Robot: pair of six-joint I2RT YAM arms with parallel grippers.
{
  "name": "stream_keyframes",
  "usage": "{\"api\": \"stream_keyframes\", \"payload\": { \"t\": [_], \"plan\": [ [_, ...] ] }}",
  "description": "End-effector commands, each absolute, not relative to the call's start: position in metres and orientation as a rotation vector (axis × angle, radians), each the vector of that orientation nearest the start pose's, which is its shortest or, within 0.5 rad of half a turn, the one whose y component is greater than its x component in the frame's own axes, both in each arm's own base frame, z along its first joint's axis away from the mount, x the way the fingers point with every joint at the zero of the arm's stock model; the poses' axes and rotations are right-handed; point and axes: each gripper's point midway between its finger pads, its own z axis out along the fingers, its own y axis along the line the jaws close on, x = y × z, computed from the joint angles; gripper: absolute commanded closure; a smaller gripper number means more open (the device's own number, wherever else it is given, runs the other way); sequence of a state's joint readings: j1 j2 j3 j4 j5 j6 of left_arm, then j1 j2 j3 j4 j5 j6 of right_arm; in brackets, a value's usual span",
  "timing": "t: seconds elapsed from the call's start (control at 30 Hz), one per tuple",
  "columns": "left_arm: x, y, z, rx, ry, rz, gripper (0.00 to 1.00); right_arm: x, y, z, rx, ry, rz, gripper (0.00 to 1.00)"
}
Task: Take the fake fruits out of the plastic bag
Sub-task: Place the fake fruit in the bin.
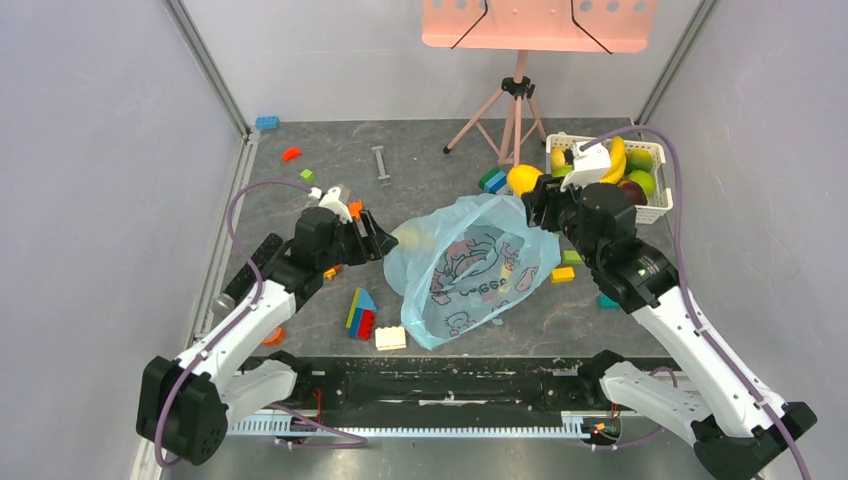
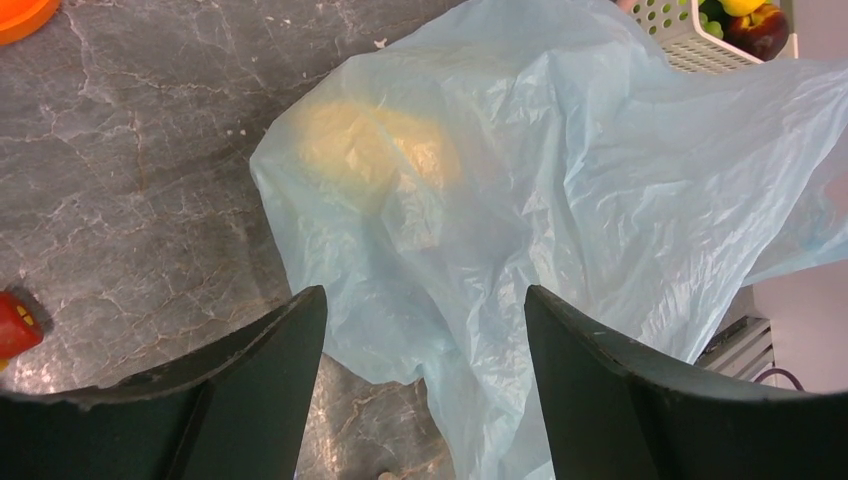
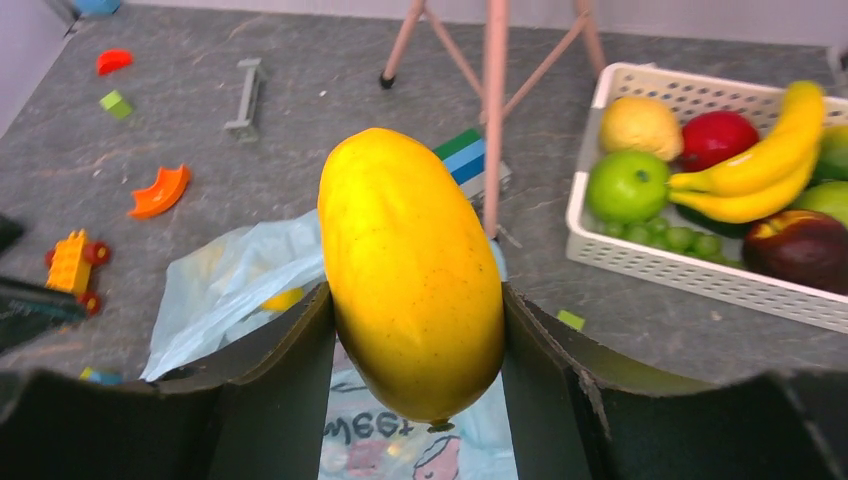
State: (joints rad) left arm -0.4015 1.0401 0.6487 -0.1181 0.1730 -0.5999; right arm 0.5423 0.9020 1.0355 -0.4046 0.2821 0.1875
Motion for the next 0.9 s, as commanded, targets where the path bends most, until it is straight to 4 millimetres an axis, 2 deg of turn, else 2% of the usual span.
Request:
{"api": "stream_keyframes", "payload": {
  "t": [0.0, 0.13, 0.27, 0.5, 0.7, 0.8, 0.87],
  "plan": [
    [0.28, -0.175, 0.169, -0.064, 2.142, -0.755, 0.2, 0.301, 0.099, 0.345, -0.034, 1.776, 0.127, 0.63],
    [0.276, -0.176, 0.172, -0.05, 2.153, -0.769, 0.2, 0.315, 0.08, 0.343, 0.016, 1.798, 0.024, 0.64],
    [0.271, -0.181, 0.176, -0.021, 2.175, -0.796, 0.2, 0.337, 0.062, 0.325, 0.043, 1.858, -0.039, 0.65],
    [0.265, -0.178, 0.178, 0.019, 2.2, -0.774, 0.2, 0.387, 0.019, 0.292, 0.131, 1.922, -0.02, 0.65],
    [0.261, -0.178, 0.172, 0.034, 2.225, -0.776, 0.2, 0.431, -0.033, 0.262, 0.273, 1.947, -0.011, 0.66],
    [0.261, -0.177, 0.17, 0.028, 2.228, -0.766, 0.2, 0.453, -0.047, 0.246, 0.32, 1.96, -0.024, 0.67],
    [0.262, -0.177, 0.17, 0.027, 2.229, -0.76, 0.2, 0.472, -0.049, 0.24, 0.317, 1.954, -0.016, 0.67]
  ]
}}
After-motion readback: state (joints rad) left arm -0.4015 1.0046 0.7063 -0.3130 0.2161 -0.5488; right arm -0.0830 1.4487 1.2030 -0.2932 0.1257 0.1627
